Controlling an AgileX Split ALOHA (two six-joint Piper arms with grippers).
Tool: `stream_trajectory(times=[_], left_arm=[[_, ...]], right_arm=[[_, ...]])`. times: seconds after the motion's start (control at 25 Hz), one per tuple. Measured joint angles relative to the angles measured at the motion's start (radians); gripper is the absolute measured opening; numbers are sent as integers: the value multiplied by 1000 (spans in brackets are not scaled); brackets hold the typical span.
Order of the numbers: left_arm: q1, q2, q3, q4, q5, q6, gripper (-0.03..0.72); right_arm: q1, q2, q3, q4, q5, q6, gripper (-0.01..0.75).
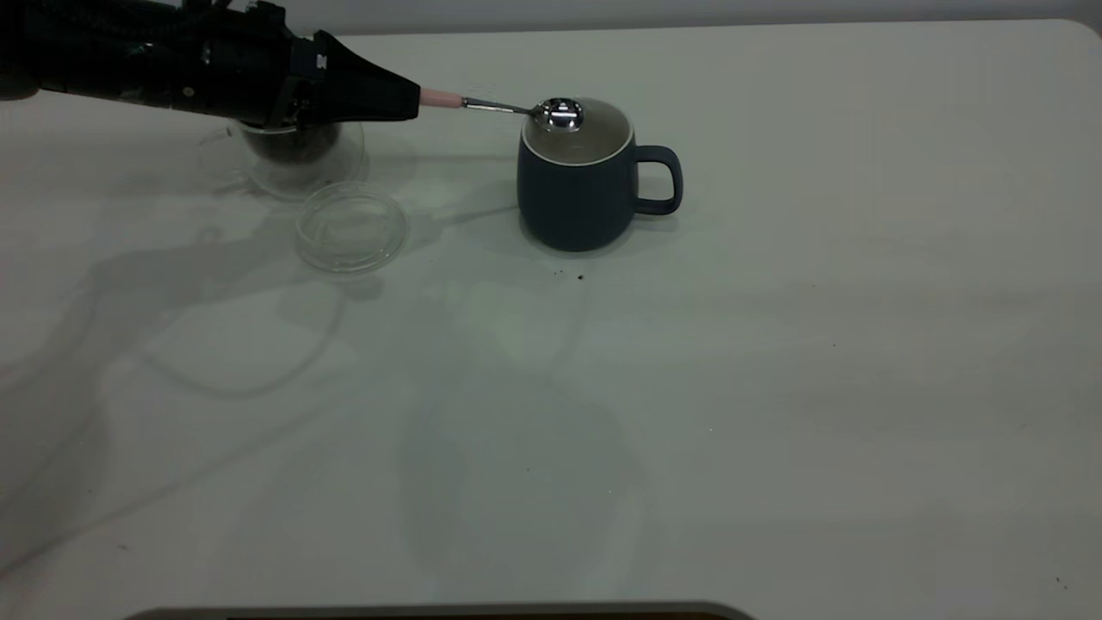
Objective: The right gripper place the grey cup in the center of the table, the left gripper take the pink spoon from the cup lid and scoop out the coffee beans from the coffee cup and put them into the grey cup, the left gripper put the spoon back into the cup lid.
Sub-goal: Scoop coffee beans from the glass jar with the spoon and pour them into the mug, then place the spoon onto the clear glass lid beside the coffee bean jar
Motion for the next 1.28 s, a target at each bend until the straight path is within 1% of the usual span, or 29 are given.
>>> stream_trajectory(times=[0.16, 0.36, 0.44, 0.56, 0.68, 0.8, 0.92, 1.12, 1.28], left_arm=[[0, 0, 0, -12, 21, 0, 129], [24, -50, 0, 11, 109, -84, 129], [54, -100, 0, 33, 123, -149, 129], [115, -186, 0, 82, 136, -320, 129], [184, -248, 0, 168, 147, -487, 129], [243, -265, 1, 284, 152, -587, 129], [270, -262, 36, 363, 94, -615, 129], [273, -233, 116, 370, -46, -620, 129], [273, -178, 129, 369, -85, -620, 129]], right_arm=[[0, 0, 0, 0, 0, 0, 486], [0, 0, 0, 0, 0, 0, 486], [0, 0, 0, 0, 0, 0, 486], [0, 0, 0, 0, 0, 0, 486], [0, 0, 0, 0, 0, 0, 486], [0, 0, 0, 0, 0, 0, 486], [0, 0, 0, 0, 0, 0, 486], [0, 0, 0, 0, 0, 0, 486], [0, 0, 0, 0, 0, 0, 486]])
